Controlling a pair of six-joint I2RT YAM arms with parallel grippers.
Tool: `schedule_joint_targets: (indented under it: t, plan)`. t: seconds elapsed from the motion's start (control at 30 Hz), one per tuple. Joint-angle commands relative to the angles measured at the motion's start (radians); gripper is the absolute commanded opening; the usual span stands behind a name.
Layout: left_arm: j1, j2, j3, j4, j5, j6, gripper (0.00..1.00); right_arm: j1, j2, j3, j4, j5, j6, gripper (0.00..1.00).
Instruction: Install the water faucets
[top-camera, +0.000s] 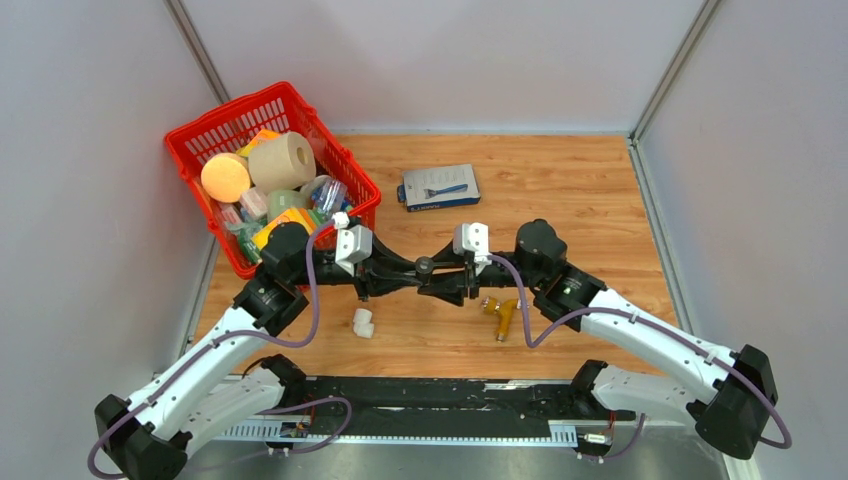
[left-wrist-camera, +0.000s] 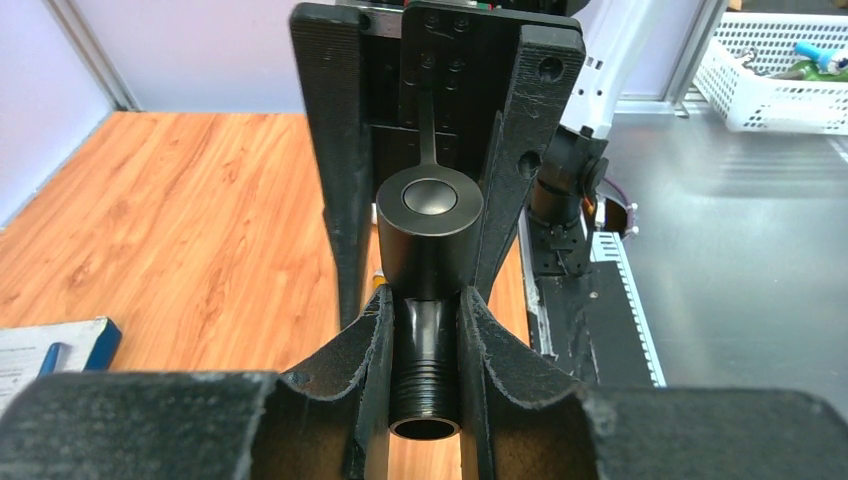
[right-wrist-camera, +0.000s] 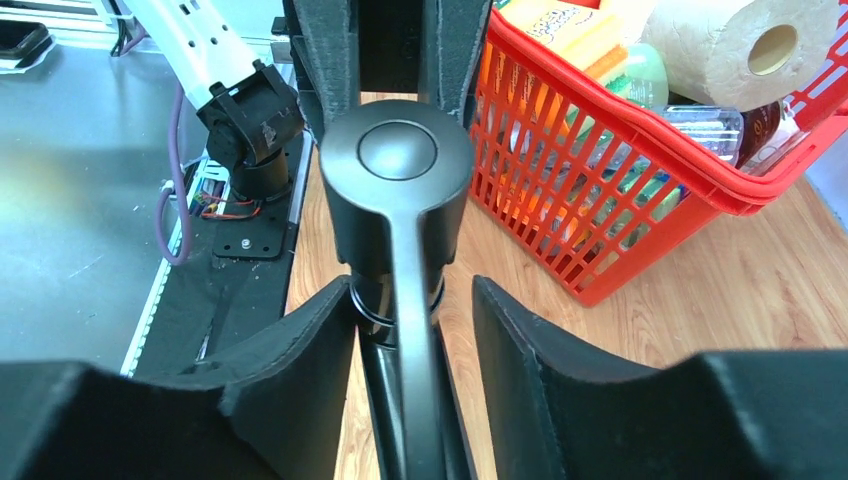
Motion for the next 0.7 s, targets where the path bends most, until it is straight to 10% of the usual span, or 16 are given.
schedule_joint_targets:
  t: [0.0, 0.27, 0.67]
  plan:
    - [-0.034, -0.012, 0.041, 0.269, 0.037, -0.054, 0.00, -0.008, 0.016, 0.003, -0.037, 0.005, 0.009, 0.47]
    - [-0.042, -0.018, 0.029, 0.251, -0.058, -0.084, 0.03, -0.039, 0.010, -0.005, -0.032, -0.004, 0.027, 0.00]
    - [-0.040, -0.080, 0.119, -0.075, -0.403, -0.068, 0.71, -0.100, -0.066, -0.045, -0.049, 0.092, 0.054, 0.00]
